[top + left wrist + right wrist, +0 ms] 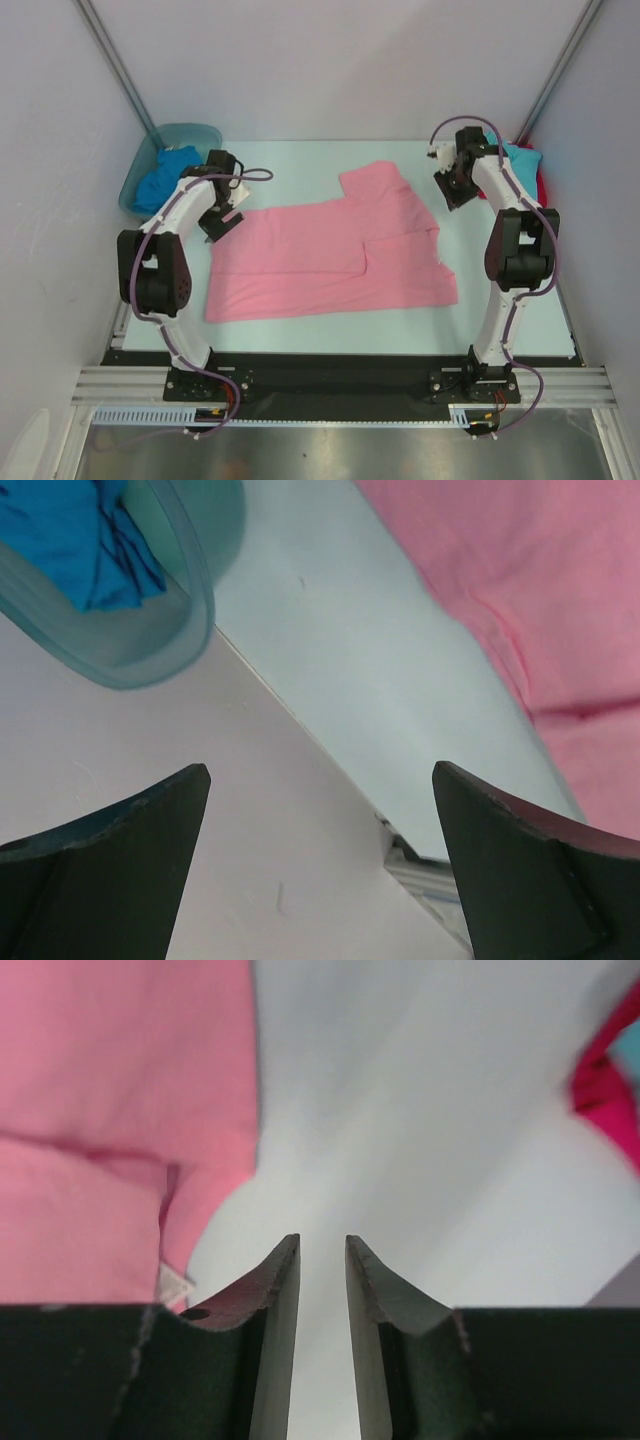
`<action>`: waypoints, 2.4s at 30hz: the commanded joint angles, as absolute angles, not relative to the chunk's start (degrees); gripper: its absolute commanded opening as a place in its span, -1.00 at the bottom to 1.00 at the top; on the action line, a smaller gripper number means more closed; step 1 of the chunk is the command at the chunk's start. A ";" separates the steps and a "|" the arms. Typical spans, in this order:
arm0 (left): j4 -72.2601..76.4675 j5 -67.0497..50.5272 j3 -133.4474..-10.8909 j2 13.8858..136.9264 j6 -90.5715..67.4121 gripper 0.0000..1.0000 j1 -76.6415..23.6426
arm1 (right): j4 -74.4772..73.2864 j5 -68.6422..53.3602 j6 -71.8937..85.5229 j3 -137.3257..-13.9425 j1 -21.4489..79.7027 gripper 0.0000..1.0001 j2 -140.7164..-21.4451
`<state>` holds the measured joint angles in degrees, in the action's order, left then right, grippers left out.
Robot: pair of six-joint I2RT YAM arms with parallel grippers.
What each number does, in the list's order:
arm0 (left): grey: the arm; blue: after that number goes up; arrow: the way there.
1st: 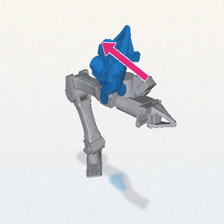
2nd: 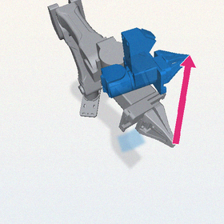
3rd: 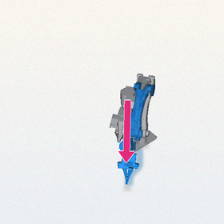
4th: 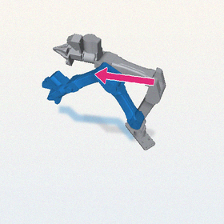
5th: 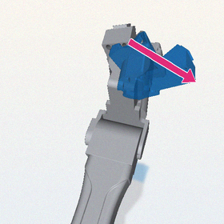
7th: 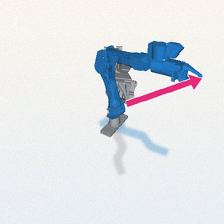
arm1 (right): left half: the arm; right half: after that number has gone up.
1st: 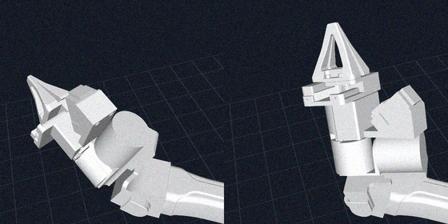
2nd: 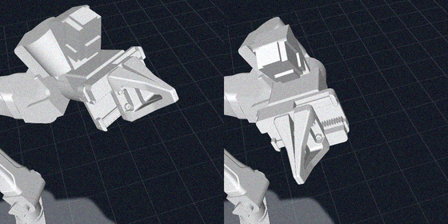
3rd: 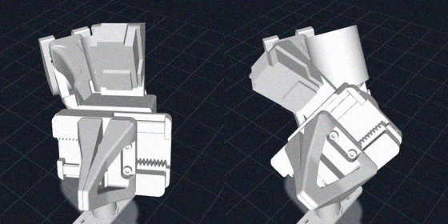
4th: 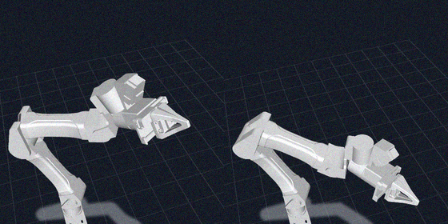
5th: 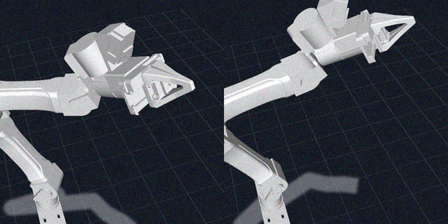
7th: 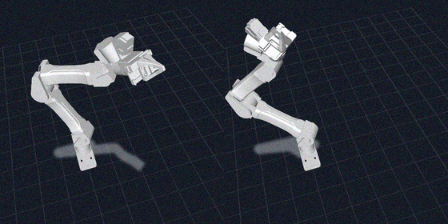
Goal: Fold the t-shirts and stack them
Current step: Fold the tshirt
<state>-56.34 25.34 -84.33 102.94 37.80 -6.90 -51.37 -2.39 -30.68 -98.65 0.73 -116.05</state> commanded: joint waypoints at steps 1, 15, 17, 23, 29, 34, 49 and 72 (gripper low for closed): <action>-44.66 24.09 -83.93 104.94 41.39 1.00 -7.03 | -46.49 2.78 -24.43 -107.29 3.07 -0.38 -116.28; -45.79 14.42 -109.85 116.28 22.24 1.00 -7.03 | -48.78 -10.52 -16.54 -128.75 1.15 -0.25 -130.23; -45.97 13.10 -110.04 116.10 21.36 1.00 -7.12 | -48.87 -14.32 -13.11 -130.16 1.14 -0.27 -132.88; -47.29 13.54 -107.41 115.32 22.06 0.97 -6.94 | -48.60 -19.51 -11.78 -135.87 4.04 -0.30 -139.74; -47.28 13.88 -103.36 113.99 22.32 1.00 -6.94 | -38.95 -21.71 -8.00 -137.19 4.75 -0.28 -140.62; -47.28 16.61 -102.57 112.59 23.90 1.00 -6.94 | -29.80 -17.76 -5.02 -137.11 4.31 -0.31 -141.06; -49.48 18.19 -101.95 106.71 29.88 1.00 -7.21 | -23.38 -18.02 -5.45 -141.06 4.31 -0.13 -149.15; -48.16 11.09 -104.32 120.14 26.98 0.51 -7.82 | -31.81 -18.46 -10.71 -133.86 2.72 -0.01 -142.74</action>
